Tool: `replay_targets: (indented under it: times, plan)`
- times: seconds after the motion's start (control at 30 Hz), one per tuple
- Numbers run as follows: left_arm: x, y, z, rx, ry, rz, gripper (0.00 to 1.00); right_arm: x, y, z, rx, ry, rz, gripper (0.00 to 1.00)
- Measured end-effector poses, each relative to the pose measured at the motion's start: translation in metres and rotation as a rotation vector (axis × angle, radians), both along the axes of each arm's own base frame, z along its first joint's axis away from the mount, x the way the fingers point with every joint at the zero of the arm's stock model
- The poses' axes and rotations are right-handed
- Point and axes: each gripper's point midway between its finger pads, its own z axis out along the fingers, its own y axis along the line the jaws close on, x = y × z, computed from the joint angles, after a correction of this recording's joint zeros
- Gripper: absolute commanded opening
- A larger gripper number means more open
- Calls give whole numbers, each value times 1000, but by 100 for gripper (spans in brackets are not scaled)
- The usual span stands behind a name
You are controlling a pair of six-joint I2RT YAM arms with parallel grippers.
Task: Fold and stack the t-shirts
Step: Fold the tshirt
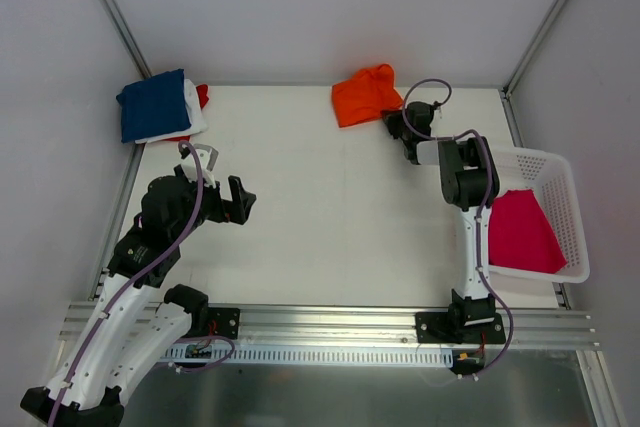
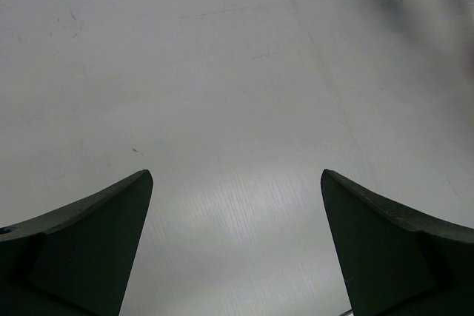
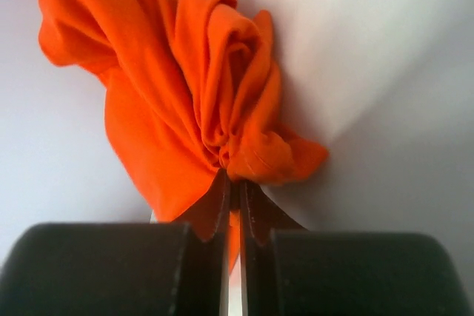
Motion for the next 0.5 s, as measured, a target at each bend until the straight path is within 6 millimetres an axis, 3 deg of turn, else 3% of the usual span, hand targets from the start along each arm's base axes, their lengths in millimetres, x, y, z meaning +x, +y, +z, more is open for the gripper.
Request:
replay_targets:
  times: [0.2, 0.33, 0.5]
  plan:
    - [0, 0, 1, 0, -2, 2, 99, -23, 35, 30, -1, -11, 96, 0]
    - [0, 1, 2, -1, -7, 4, 99, -43, 80, 83, -5, -77, 196, 0]
    - [-1, 2, 3, -4, -14, 8, 99, -66, 119, 135, -17, -140, 292, 0]
